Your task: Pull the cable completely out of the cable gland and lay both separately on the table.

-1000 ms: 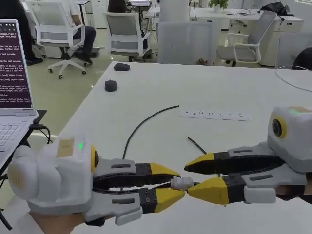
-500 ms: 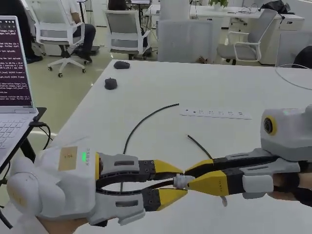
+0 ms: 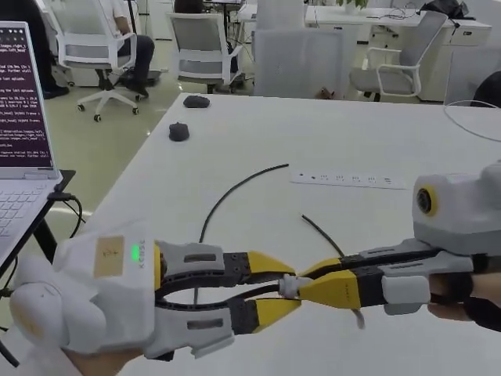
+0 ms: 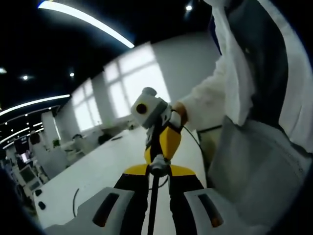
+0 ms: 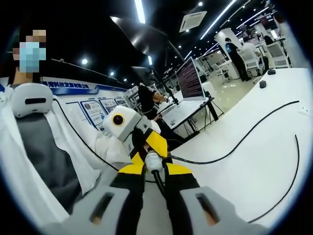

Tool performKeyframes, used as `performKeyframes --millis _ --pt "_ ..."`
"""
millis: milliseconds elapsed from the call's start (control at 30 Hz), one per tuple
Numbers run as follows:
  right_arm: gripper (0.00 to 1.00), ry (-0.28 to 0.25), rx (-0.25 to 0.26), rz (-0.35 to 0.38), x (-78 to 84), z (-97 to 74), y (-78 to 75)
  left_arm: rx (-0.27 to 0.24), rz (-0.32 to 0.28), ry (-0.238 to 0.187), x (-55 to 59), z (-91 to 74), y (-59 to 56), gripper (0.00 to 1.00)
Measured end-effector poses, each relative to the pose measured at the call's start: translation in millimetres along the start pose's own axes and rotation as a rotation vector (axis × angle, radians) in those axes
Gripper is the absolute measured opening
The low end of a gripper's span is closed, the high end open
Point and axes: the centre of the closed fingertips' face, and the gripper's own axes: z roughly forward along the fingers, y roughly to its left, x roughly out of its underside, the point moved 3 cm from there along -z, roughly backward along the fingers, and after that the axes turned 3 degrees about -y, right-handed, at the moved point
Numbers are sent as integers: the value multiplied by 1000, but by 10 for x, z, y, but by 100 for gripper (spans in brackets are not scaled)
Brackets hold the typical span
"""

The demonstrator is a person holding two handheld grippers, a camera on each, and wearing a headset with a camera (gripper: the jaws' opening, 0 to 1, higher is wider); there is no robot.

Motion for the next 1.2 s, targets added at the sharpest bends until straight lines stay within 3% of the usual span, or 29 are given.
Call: performKeyframes --millis 267,400,467,600,733,800,867,933,1000,1067,1100,1200 --pt "13 -10 -18 21 4 -17 45 -9 -2 -11 -14 -2 14 15" --pt "13 -51 -39 106 -20 -55 43 -6 3 -10 -12 4 6 15" --pt "13 -43 -39 137 1 -55 50 -4 4 -11 -13 9 1 15" --pt "12 -36 -23 113 -3 -35 46 -1 -1 0 6 16 -5 15" --pt "12 -33 -1 25 -28 -15 33 -13 -67 4 32 6 41 15" --pt "12 -7 12 -21 -3 -14 21 -14 -132 6 55 1 34 15" --pt "12 -14 15 -49 -14 5 25 -14 -140 -3 53 7 54 15" --pt "12 5 21 -110 11 7 20 -3 -249 9 100 1 28 15" --pt "11 24 31 -212 24 12 23 9 -308 -1 100 -1 33 15" --pt "11 20 27 -283 9 13 52 12 -331 -16 86 -5 41 15" --pt "11 18 23 -301 6 9 62 18 -377 -30 71 -6 35 15" --pt "11 32 33 -383 3 9 71 22 -410 -28 78 -7 41 15"
